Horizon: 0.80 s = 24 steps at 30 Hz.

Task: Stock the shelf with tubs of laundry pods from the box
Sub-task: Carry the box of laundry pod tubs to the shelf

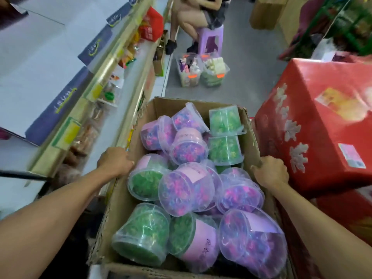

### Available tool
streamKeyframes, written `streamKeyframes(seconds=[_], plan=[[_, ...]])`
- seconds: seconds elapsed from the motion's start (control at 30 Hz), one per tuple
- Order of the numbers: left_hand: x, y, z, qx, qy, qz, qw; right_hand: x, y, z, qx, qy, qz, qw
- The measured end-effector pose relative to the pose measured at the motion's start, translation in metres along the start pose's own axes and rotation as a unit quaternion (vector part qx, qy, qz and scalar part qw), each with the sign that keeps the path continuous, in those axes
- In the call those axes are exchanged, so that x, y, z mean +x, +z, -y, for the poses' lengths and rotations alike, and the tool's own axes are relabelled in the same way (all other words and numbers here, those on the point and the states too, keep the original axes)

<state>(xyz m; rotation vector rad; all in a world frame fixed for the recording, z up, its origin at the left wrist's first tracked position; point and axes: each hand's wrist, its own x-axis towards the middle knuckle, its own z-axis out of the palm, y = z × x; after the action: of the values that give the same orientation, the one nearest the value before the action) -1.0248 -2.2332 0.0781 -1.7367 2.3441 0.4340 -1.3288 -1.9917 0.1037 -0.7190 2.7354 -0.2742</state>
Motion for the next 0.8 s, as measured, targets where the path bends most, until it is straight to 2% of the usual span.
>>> streamKeyframes(seconds=[0.27, 0.63, 0.8], plan=[[0.121, -0.024, -0.032, 0.003, -0.025, 0.016, 1.0, 0.121, 0.002, 0.065, -0.006, -0.012, 0.009, 1.0], [0.286, -0.048, -0.078, -0.02, -0.033, 0.038, 0.999, 0.271, 0.015, 0.146, -0.014, 0.02, 0.007, 1.0], [0.355, -0.053, -0.1, -0.018, -0.038, 0.046, 0.998, 0.343, 0.017, 0.178, -0.026, -0.003, 0.005, 1.0]])
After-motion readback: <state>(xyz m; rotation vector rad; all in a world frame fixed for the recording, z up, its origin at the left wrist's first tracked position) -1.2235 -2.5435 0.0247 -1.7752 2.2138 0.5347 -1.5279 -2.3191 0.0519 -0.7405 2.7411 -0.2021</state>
